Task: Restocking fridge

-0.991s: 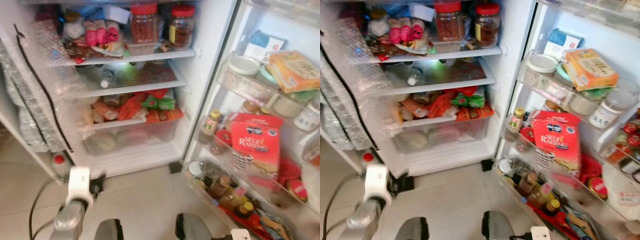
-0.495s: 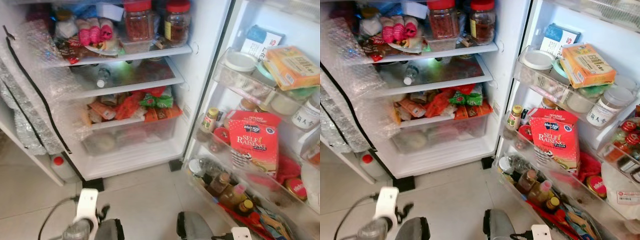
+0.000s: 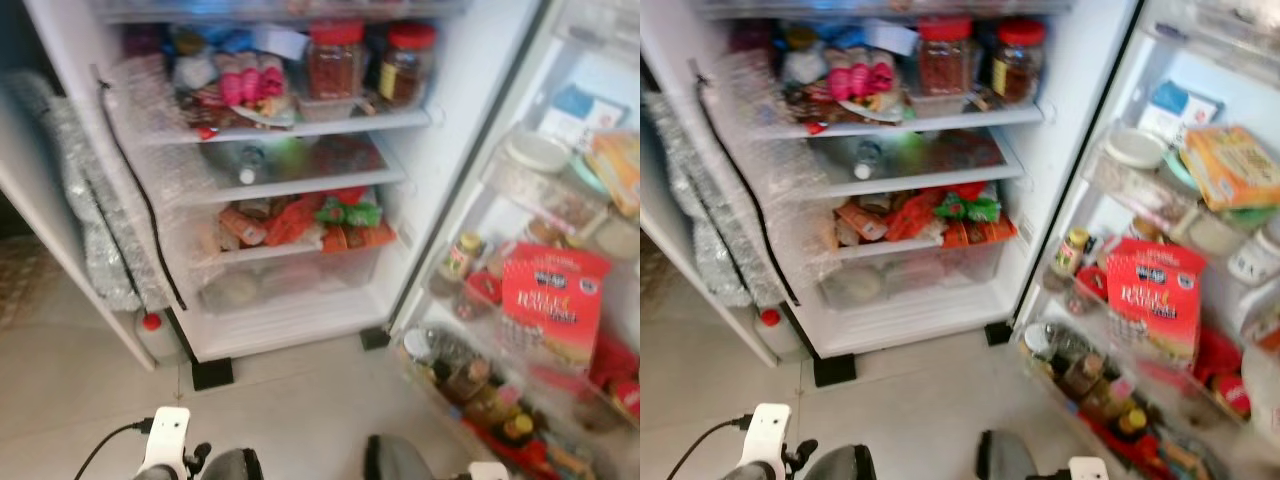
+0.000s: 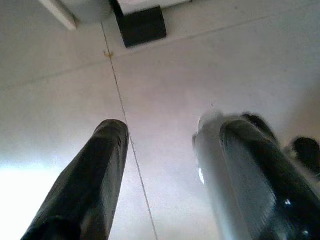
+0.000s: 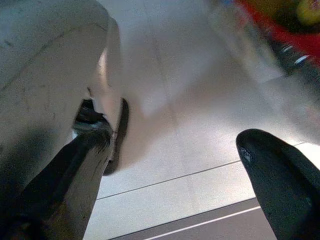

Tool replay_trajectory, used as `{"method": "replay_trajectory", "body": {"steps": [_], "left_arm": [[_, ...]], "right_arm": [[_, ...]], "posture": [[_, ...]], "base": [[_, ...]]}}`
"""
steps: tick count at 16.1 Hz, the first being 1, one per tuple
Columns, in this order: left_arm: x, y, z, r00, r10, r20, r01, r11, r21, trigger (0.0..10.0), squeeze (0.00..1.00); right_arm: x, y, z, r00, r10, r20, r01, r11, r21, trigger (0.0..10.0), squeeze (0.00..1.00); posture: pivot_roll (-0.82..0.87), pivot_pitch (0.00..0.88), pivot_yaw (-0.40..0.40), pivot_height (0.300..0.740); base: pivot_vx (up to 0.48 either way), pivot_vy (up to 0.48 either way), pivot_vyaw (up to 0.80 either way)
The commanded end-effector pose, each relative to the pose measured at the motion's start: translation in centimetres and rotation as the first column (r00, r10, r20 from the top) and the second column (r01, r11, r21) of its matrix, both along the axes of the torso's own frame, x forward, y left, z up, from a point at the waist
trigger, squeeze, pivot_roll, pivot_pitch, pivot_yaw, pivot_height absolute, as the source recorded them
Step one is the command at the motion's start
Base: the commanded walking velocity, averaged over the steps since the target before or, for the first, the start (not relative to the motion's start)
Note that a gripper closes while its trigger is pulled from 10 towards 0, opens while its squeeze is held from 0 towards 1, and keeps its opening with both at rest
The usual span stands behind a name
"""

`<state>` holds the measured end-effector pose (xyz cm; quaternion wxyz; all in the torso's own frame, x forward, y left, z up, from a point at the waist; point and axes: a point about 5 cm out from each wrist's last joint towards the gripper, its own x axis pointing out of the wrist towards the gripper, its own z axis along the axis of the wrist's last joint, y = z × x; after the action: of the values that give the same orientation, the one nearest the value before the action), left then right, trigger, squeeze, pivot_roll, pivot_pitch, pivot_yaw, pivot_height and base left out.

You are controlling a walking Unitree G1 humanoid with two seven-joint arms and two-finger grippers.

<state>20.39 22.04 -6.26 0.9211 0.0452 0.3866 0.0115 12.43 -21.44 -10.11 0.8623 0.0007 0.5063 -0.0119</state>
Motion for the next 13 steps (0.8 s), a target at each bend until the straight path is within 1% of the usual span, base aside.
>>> {"method": "replay_trajectory", "body": {"steps": [1, 13], "left_arm": [[-0.24, -0.11, -0.19, 1.0, 0.009, -0.007, -0.009, 1.0, -0.004, 10.0, 0.0], [-0.24, -0.05, -0.27, 1.0, 0.017, -0.016, -0.017, 1.0, -0.007, 10.0, 0.0]], "right_arm": [[0.1, 1.02, -0.12, 1.0, 0.015, 0.005, -0.015, 0.999, 0.036, 10.0, 0.0], [0.24, 1.0, -0.08, 1.0, 0.011, 0.008, -0.011, 0.999, 0.04, 10.0, 0.0]], "posture": [[-0.04, 0.051, -0.031, 0.618], [-0.05, 0.071, -0.034, 0.618]], "base": [[0.0, 0.428, 0.0], [0.0, 0.422, 0.0]]}}
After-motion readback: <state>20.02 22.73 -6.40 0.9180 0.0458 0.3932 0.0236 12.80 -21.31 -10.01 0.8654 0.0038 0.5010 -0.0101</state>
